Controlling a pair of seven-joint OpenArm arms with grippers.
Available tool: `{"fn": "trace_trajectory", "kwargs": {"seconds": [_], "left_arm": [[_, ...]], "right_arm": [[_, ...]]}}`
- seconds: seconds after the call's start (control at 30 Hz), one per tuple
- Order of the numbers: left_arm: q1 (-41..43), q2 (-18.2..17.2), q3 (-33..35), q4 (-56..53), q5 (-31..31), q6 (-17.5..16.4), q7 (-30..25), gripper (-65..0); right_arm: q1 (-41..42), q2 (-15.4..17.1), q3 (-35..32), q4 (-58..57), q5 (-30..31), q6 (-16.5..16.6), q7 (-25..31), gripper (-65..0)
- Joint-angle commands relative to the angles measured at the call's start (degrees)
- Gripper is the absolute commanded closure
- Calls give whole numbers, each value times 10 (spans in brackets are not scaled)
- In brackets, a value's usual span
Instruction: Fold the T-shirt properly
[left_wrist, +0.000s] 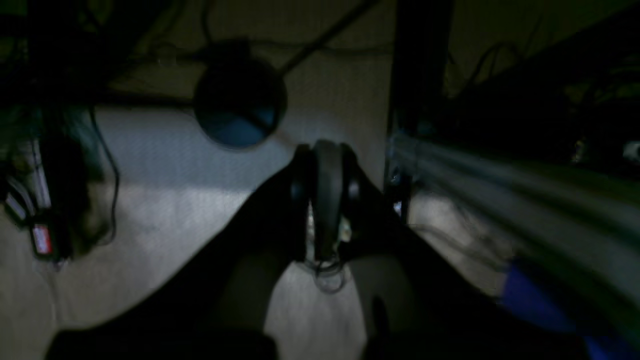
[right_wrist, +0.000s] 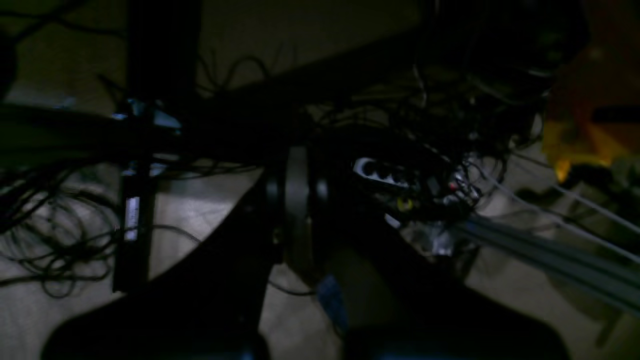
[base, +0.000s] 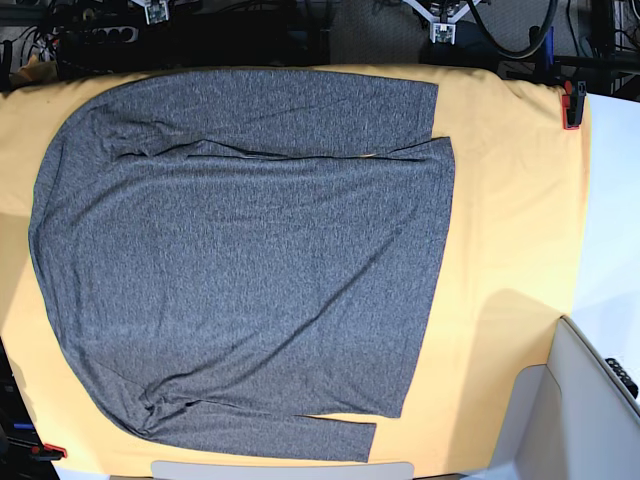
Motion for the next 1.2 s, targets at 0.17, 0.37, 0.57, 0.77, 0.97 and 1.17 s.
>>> {"fn": "trace_trajectory", "kwargs": {"seconds": [0.17, 0.37, 0.57, 0.77, 0.97, 1.17], "left_arm": [[101, 1, 0, 170, -5, 4, -10, 0], [133, -60, 1, 349, -109, -36, 127, 0], [128, -137, -2, 359, -229, -166, 175, -3], [97, -192, -2, 359, -285, -170, 184, -90], [70, -277, -3, 359, -392, -170, 185, -173], [28, -350, -3, 357, -516, -170, 213, -235]], "right_arm": [[-88, 31, 2, 127, 2, -4, 13, 0], [-161, 64, 2, 276, 3, -4, 13, 0], [-204, 94, 4, 383, 15, -4, 13, 0], [-190, 131, 5, 390, 188, 55, 13, -2], [-144, 181, 9, 394, 388, 103, -15, -52], [-100, 180, 13, 405, 405, 107, -45, -180]]}}
